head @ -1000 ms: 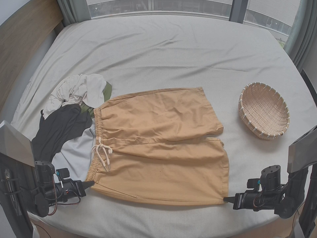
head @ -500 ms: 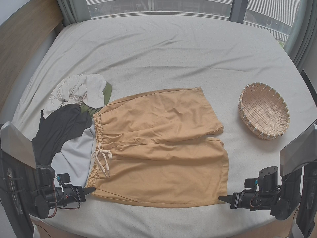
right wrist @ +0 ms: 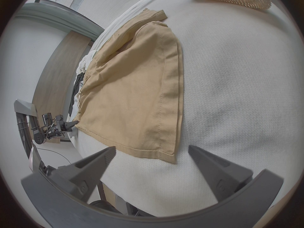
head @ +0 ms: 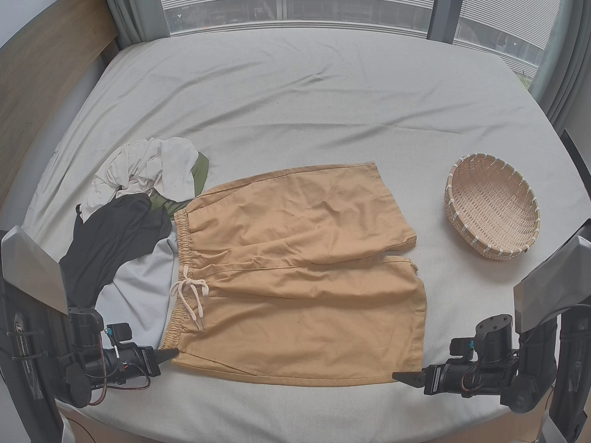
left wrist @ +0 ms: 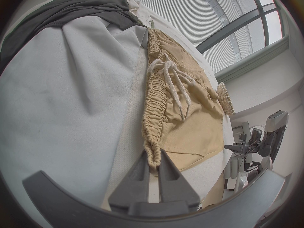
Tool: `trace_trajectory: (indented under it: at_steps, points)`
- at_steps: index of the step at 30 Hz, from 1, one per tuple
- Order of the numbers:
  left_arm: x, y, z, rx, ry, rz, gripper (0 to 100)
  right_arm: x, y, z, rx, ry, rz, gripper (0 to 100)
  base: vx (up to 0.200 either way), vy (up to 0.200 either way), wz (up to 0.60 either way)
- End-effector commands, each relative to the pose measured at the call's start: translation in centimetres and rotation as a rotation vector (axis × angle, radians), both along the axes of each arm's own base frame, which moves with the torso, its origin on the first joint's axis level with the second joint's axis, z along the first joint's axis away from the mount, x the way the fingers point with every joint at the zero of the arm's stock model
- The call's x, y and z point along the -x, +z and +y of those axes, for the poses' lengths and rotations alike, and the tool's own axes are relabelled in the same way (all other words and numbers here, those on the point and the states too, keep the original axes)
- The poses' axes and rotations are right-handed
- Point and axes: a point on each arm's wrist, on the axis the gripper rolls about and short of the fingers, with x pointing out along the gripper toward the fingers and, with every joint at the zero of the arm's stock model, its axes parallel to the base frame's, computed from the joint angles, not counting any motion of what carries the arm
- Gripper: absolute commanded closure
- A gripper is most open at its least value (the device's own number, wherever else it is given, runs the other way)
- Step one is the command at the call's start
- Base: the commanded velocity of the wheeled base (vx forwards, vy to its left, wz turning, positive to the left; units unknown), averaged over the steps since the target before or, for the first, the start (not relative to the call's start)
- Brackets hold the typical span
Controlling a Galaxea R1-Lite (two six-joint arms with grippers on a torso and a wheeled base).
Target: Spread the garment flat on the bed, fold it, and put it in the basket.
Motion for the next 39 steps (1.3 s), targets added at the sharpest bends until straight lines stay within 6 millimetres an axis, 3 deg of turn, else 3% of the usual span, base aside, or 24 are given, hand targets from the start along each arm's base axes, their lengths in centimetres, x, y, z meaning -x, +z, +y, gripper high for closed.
trace_trajectory:
  at_steps: [1, 10, 11, 16, 29, 33, 39]
  points:
    - [0.0, 0.0, 0.0, 0.001, 0.001, -0.001, 100, -0.2, -0.3, 0.1, 0.0, 0.002, 0.003, 100, 0.0, 0.0, 0.0]
    - [-0.1, 0.1, 0.0, 0.002, 0.0, -0.006, 100, -0.1, -0.1, 0.0, 0.001, -0.003, 0.0, 100, 0.0, 0.0, 0.0]
    - [-0.1, 0.7, -0.1, 0.038, -0.009, -0.017, 100, 0.4, 1.5, -0.4, -0.013, -0.014, -0.035, 100, 0.0, 0.0, 0.0]
    - [0.4, 2.5, -0.1, 0.115, -0.004, -0.035, 100, 1.1, 3.3, -0.6, -0.032, -0.028, -0.036, 100, 0.0, 0.0, 0.0]
    - [1.6, 2.0, -0.3, 0.115, -0.006, 0.049, 100, 2.9, 4.3, -1.2, 0.042, 0.015, 0.035, 100, 0.0, 0.0, 0.0]
    - [1.5, 2.3, -0.4, 0.101, -0.025, 0.009, 100, 2.5, 4.7, -1.2, 0.027, 0.009, -0.004, 100, 0.0, 0.0, 0.0]
    - [0.3, 4.5, -0.7, 0.112, -0.068, -0.143, 100, 0.8, 6.5, -0.8, -0.058, -0.011, -0.207, 100, 0.0, 0.0, 0.0]
